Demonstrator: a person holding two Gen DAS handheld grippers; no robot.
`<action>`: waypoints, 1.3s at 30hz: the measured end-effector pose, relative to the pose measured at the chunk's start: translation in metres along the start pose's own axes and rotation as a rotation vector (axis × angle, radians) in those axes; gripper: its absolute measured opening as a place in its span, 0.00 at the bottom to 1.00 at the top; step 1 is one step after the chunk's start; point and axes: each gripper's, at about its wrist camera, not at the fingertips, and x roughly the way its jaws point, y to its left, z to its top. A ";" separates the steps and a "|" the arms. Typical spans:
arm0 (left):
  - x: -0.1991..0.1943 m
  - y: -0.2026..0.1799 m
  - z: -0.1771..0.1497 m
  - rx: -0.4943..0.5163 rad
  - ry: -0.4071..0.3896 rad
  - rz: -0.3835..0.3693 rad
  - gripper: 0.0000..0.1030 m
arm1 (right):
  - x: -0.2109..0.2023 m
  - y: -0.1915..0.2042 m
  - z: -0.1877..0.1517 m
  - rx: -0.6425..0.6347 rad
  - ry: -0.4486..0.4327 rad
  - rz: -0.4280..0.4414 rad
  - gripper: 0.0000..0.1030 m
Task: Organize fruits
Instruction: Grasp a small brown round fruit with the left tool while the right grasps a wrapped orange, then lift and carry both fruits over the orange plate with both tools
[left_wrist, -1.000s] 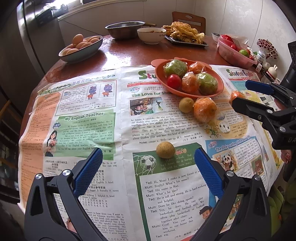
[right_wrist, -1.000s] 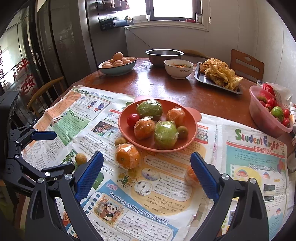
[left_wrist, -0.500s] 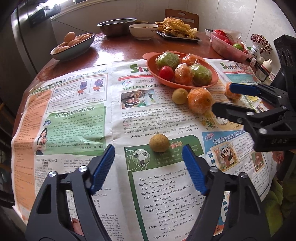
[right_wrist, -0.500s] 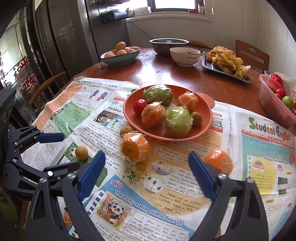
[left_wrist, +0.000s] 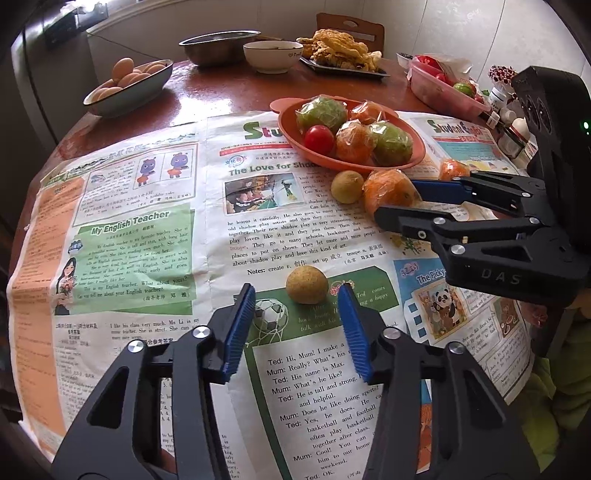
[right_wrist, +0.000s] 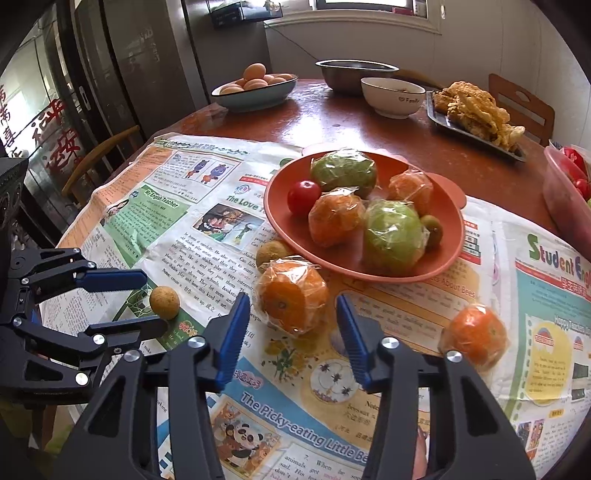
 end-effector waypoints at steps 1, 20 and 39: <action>0.000 -0.001 0.000 0.002 0.001 -0.002 0.37 | 0.001 0.000 0.000 -0.002 0.001 0.000 0.41; 0.008 -0.004 0.002 0.008 0.020 -0.023 0.18 | 0.006 -0.005 0.001 0.011 -0.003 0.026 0.39; 0.006 -0.011 0.010 0.022 0.017 -0.028 0.16 | -0.011 -0.012 -0.003 0.024 -0.034 0.037 0.39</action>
